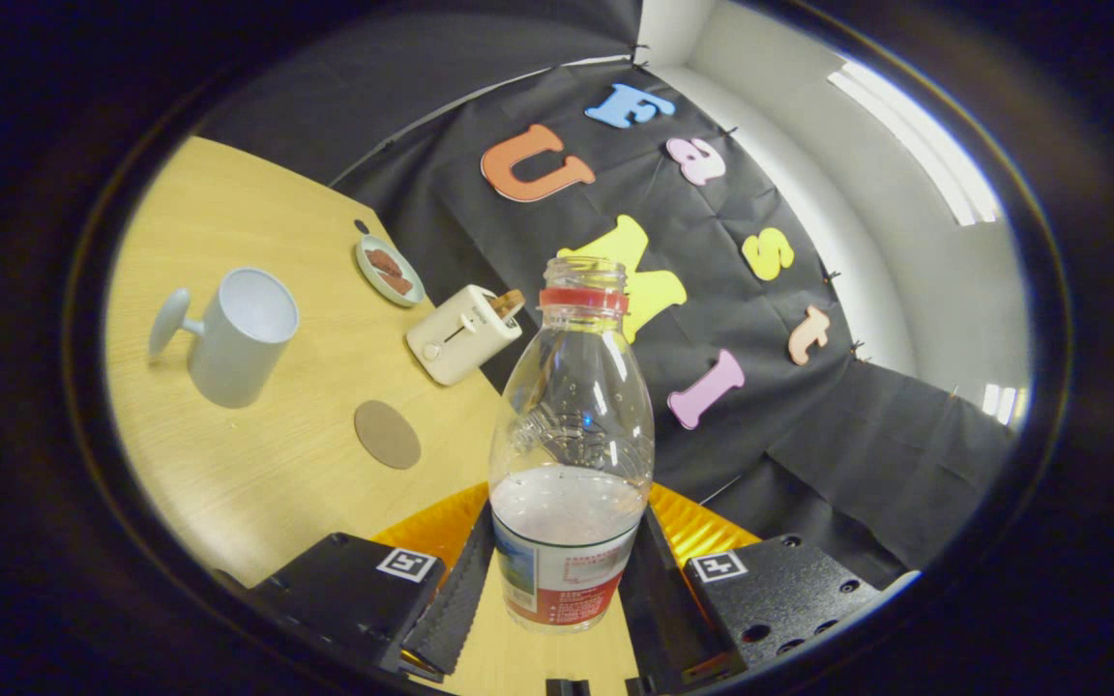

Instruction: Take the bottle from table, then pour the juice into the cup, finally place the bottle on the coaster

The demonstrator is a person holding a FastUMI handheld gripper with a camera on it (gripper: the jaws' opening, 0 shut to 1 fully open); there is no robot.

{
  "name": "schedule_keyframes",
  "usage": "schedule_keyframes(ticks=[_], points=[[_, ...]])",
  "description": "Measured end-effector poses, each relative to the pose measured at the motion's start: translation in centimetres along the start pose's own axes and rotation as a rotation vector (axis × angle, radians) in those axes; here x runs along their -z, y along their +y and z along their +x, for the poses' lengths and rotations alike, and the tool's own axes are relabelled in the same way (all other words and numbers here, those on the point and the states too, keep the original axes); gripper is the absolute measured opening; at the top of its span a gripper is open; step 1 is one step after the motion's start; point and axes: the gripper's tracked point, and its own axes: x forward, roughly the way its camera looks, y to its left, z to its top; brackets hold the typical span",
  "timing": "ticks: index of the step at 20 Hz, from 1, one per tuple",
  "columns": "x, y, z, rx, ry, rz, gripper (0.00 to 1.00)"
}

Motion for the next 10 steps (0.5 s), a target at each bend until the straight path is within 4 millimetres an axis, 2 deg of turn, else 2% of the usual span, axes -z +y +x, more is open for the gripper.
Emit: schedule_keyframes(ticks=[4,10], points=[[-1.4,0.1,1.0,0.006,-0.01,-0.126,0.81],[-2.7,2.4,2.1,-0.031,-0.015,-0.303,0.8]])
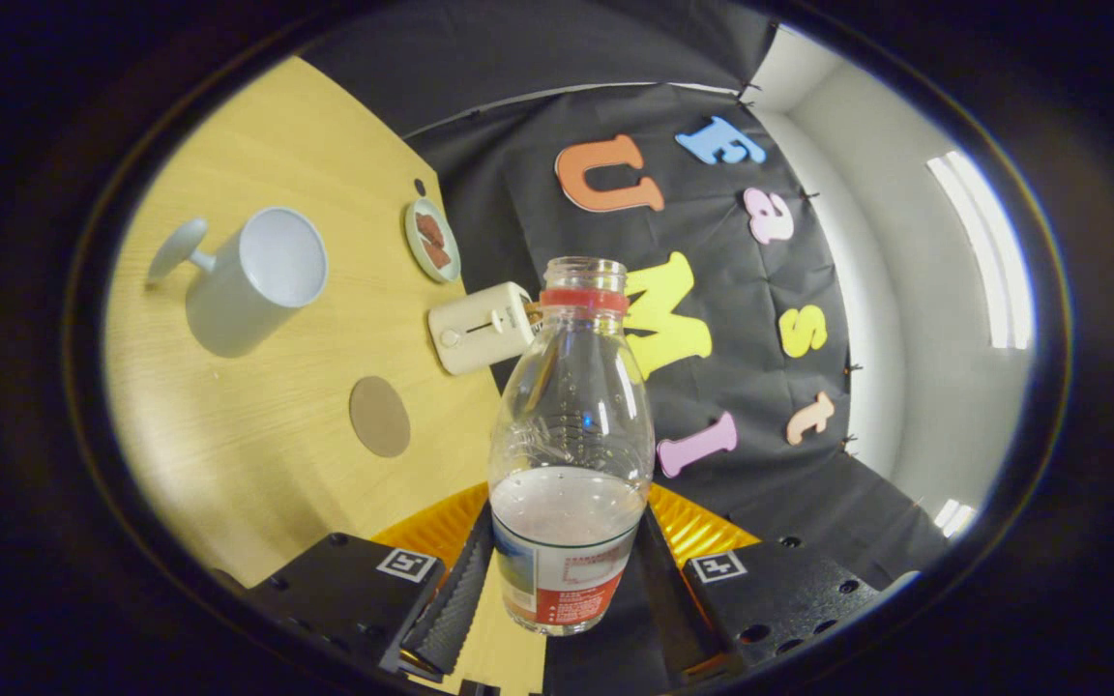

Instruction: Take the bottle from table, then pour the juice into the cup, finally place the bottle on the coaster

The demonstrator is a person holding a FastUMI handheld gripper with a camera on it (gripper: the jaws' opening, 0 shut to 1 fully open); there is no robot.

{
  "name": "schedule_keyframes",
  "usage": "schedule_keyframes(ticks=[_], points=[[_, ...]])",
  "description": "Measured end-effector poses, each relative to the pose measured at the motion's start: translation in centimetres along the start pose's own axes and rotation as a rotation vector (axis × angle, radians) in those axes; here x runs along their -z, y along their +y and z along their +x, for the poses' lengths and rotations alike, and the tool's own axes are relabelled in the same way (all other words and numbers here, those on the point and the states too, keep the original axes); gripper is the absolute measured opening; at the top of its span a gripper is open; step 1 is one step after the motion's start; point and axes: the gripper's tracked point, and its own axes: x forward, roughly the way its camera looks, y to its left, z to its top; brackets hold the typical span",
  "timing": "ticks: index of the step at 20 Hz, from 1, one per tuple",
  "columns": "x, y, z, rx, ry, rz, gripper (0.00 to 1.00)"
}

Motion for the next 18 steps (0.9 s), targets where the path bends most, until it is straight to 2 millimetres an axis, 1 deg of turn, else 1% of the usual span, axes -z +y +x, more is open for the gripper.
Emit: schedule_keyframes(ticks=[4,6,9,14,18], points=[[-1.2,0.9,0.3,-0.02,0.001,-0.094,0.8],[-1.5,1.3,0.4,-0.032,0.006,-0.133,0.8],[-1.4,1.5,0.4,-0.036,0.031,-0.183,0.8],[-2.6,1.8,0.2,-0.037,0.02,-0.275,0.79],[-2.9,1.9,0.0,-0.03,0.008,-0.327,0.8]])
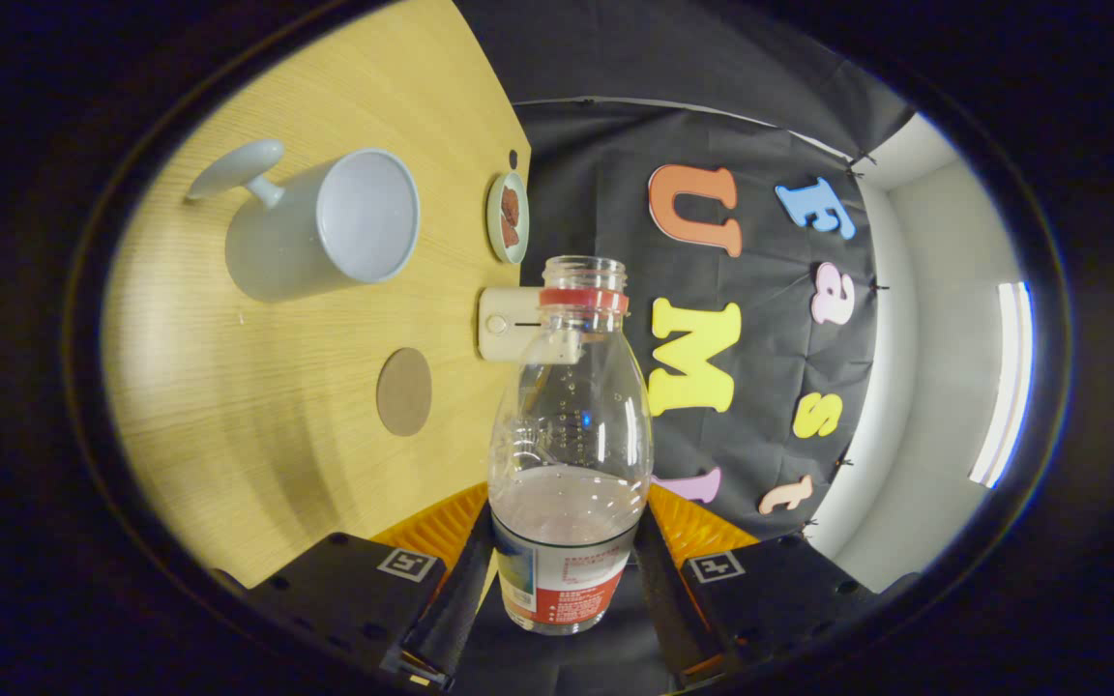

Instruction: Take the bottle from table, then pour the juice into the cup, finally place the bottle on the coaster

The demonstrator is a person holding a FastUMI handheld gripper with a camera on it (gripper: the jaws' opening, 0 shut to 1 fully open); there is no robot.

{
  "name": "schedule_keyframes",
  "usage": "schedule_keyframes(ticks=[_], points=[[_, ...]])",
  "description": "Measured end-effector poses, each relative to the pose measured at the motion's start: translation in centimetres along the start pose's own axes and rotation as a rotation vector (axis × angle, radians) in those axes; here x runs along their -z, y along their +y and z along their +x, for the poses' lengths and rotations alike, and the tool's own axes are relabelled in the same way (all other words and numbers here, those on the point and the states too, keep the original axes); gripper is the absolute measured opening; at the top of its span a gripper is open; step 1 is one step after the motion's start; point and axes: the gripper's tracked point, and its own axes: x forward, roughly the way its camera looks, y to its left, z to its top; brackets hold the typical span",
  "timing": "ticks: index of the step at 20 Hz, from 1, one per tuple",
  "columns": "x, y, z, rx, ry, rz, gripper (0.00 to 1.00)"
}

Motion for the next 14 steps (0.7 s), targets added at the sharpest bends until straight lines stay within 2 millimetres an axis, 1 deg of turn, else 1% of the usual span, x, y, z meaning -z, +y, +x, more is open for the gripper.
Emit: schedule_keyframes(ticks=[4,10,14], points=[[-0.5,-0.6,0.1,0.017,-0.007,-0.038,0.79],[0.1,-1.1,-0.1,0.035,0.011,-0.108,0.8],[-0.5,-1.6,-0.3,0.055,-0.004,-0.158,0.8]])
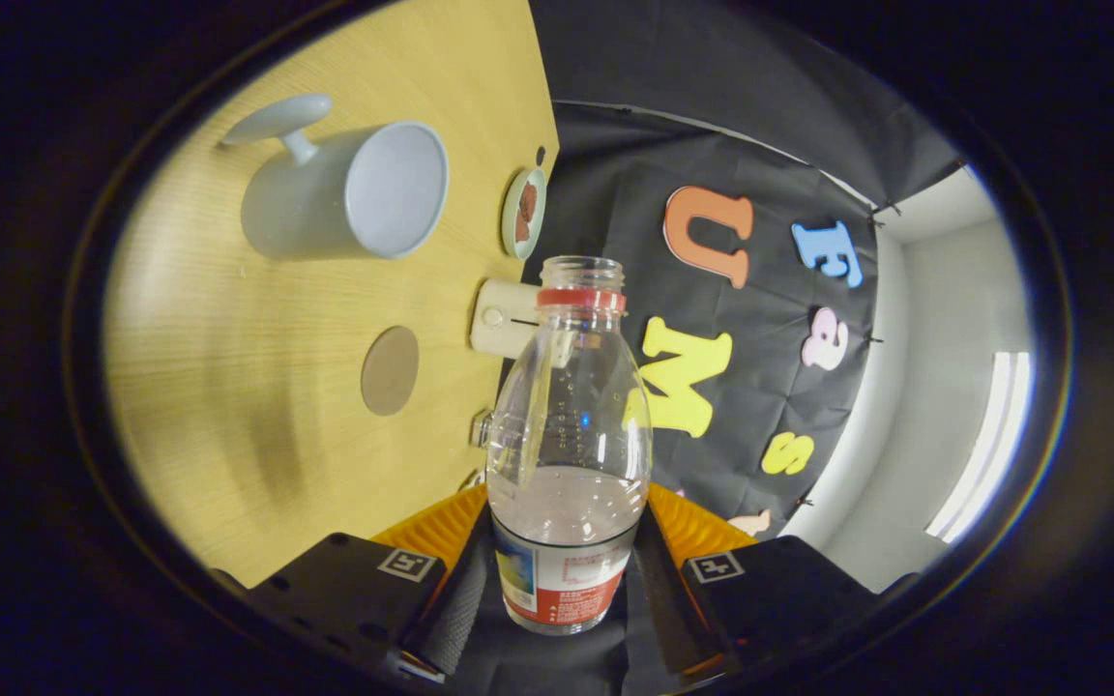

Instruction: Take the bottle from table, then pour the juice into the cup, finally place the bottle on the coaster

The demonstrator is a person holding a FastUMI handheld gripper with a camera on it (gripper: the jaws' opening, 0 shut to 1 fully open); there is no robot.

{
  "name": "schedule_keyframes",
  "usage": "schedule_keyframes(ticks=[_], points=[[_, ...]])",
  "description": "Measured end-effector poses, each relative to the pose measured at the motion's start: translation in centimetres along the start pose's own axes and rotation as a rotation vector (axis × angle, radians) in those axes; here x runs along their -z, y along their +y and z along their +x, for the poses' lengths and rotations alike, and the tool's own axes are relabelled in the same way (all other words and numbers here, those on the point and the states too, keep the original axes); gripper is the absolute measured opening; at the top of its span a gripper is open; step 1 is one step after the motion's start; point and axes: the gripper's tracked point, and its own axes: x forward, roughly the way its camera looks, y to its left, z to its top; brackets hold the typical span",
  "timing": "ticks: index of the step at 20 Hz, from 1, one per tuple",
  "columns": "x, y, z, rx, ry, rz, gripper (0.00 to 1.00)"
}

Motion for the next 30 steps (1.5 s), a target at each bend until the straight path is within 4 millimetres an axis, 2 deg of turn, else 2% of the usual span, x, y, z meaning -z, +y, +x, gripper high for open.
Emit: schedule_keyframes(ticks=[6,17,30], points=[[-0.11,-0.79,-0.33,0.03,0.006,-0.046,0.79],[0.6,-0.58,-0.3,0.032,0.037,-0.035,0.79],[0.32,-0.47,-0.41,0.046,0.04,-0.051,0.79]])
